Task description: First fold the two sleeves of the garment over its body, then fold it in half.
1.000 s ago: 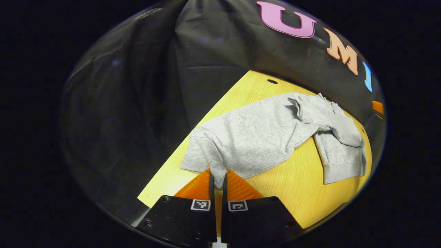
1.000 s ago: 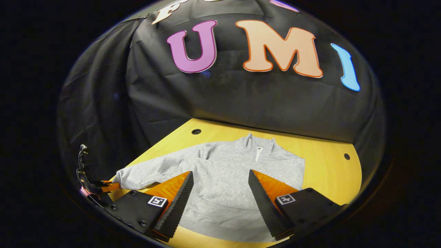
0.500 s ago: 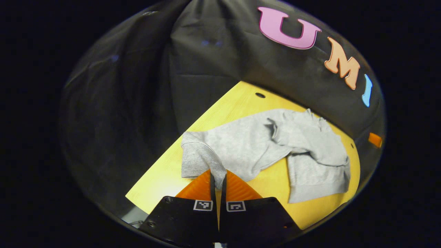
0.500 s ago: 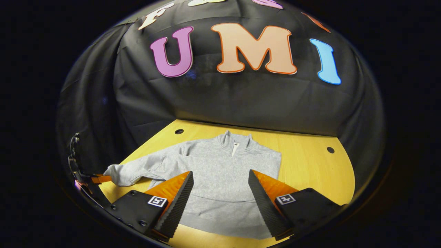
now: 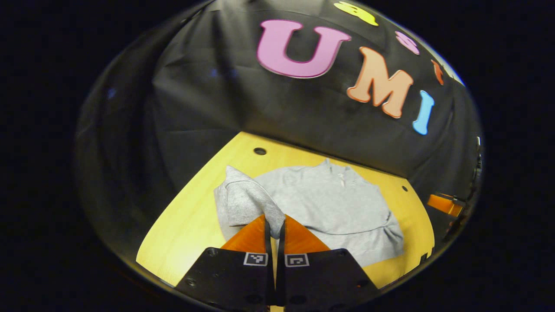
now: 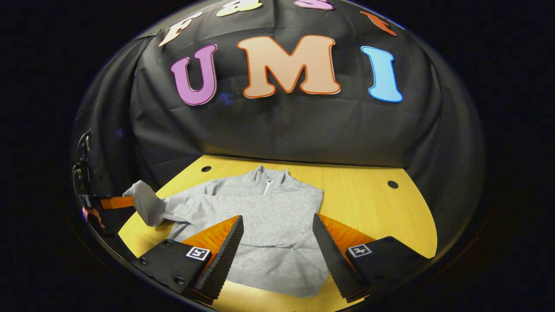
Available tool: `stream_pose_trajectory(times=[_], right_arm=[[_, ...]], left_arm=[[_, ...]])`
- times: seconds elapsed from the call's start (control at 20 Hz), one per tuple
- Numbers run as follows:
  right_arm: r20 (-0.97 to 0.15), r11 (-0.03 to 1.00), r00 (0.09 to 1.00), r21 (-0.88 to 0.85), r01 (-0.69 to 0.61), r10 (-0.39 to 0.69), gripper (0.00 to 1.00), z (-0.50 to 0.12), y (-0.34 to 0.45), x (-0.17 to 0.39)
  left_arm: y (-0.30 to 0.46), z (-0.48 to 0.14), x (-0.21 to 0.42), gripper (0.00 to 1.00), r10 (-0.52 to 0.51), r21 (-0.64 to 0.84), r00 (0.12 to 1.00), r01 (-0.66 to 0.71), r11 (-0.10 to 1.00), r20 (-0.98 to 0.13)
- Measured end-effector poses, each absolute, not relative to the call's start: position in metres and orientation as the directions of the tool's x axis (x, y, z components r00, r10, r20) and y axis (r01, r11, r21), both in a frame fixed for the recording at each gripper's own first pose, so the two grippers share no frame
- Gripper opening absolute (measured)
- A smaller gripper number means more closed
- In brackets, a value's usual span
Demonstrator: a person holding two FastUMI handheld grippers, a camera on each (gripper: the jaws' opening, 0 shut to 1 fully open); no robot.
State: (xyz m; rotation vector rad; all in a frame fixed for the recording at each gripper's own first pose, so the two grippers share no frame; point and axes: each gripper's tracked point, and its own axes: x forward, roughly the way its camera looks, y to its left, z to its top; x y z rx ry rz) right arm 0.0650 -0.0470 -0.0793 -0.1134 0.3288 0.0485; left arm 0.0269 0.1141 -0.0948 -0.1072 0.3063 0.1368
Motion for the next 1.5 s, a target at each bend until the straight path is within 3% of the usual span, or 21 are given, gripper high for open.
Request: stream_pose_trajectory(times=[0.4,0.9,1.3,1.5], right_arm=[[-0.307,0.996,0.951,-0.086,0.003,-0.029,0.99,-0.069,-0.104,0.044],[-0.308,0.996,0.949,-0.071,0.045,-0.065,0.99,-0.065,-0.15,0.04],[-0.341,0.996,0.936,-0.024,0.083,-0.086,0.99,-0.083,-0.172,0.039],[-0.349,0.994,0.931,-0.018,0.105,-0.105,0.99,-0.087,-0.183,0.04]], left_arm=[[-0.023,-0.056,0.083,0.0,-0.124,-0.046,0.958,0.116,0.992,-0.259],[-0.178,-0.07,0.155,0.0,-0.39,-0.066,0.872,0.388,0.919,-0.295],[-0.257,-0.129,0.217,0.0,-0.452,-0.123,0.815,0.438,0.89,-0.364],[-0.262,-0.164,0.249,0.0,-0.399,-0.034,0.832,0.419,0.907,-0.385]])
